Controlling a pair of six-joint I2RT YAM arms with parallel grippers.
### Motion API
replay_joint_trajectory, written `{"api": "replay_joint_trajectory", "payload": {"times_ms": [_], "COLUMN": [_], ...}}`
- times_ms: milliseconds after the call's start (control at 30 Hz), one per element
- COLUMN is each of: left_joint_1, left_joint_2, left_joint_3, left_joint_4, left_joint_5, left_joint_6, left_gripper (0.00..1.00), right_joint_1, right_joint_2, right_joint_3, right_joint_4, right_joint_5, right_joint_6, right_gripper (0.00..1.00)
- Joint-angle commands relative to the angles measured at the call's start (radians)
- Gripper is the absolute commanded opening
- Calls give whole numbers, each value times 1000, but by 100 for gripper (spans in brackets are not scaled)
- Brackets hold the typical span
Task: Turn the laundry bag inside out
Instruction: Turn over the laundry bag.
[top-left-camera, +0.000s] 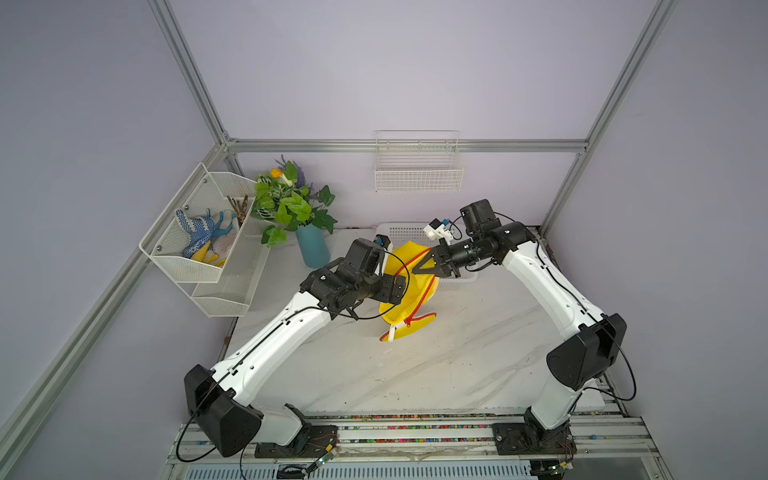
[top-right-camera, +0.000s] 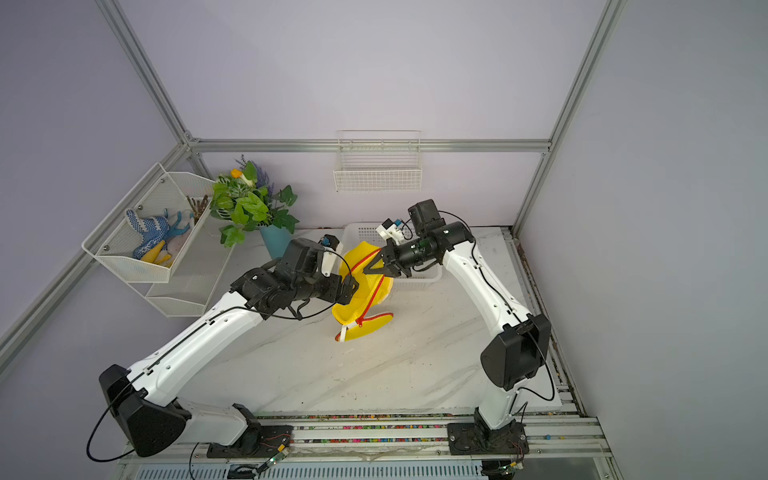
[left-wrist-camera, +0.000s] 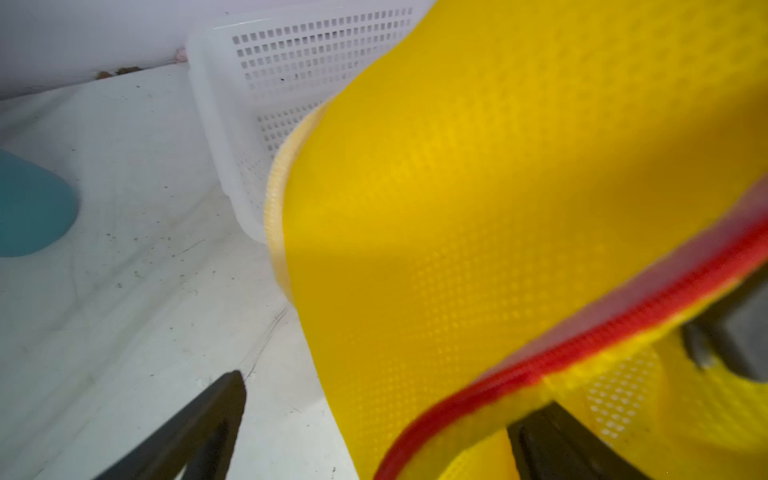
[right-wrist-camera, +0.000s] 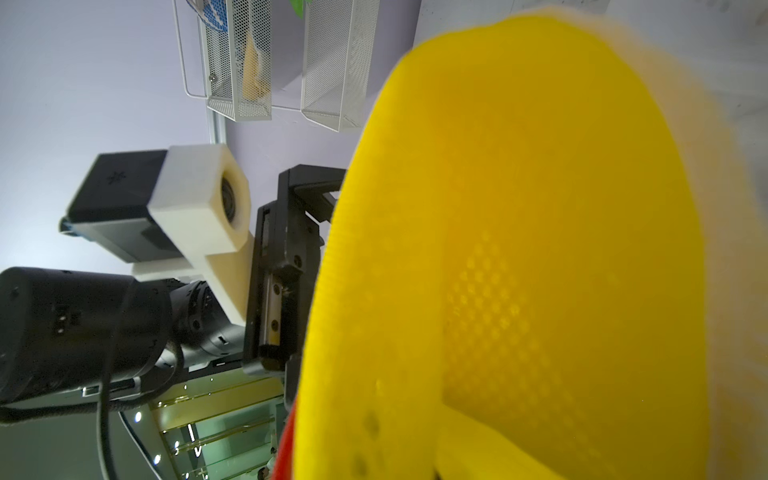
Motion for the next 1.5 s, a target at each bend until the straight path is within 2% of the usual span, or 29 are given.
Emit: {"api": "replay_joint_trajectory", "payload": {"times_ms": [0,100,367,667,900,1100,1333,1467], "left_joint_1": [1,1,7,23,72,92,105,145], "left_joint_2": [38,28,53,33,-90,-153,-40,-36], "left_joint_3": [-43,-61,-158,-288,-302,-325,-348,-380], "left_joint_4": [29,102,294,491,447,445,526,509], "left_joint_5": [-159,-151,-13,291,488,576,614,599], "left_joint_6": [71,73,-11,-152,-218,-259,-261,-233], "left_gripper": [100,100,100,99,100,100,100,100], "right_joint_1": [17,37,60,49,8,-2,4,6], "right_joint_2": [-20,-28,-52,-57,-46,-37,-22,-25], "right_joint_3": [-12,-32,-55,-33,7,18,54,59], "right_joint_4": [-25,-25,-29,-73,-147,-152,-146,-149], "right_joint_5": [-38,-49,-68,-34,20,2,-22,-19], "right_joint_6": [10,16,37,29,-11,-3,17,22], "right_gripper": [0,0,0,0,0,0,0,0]}}
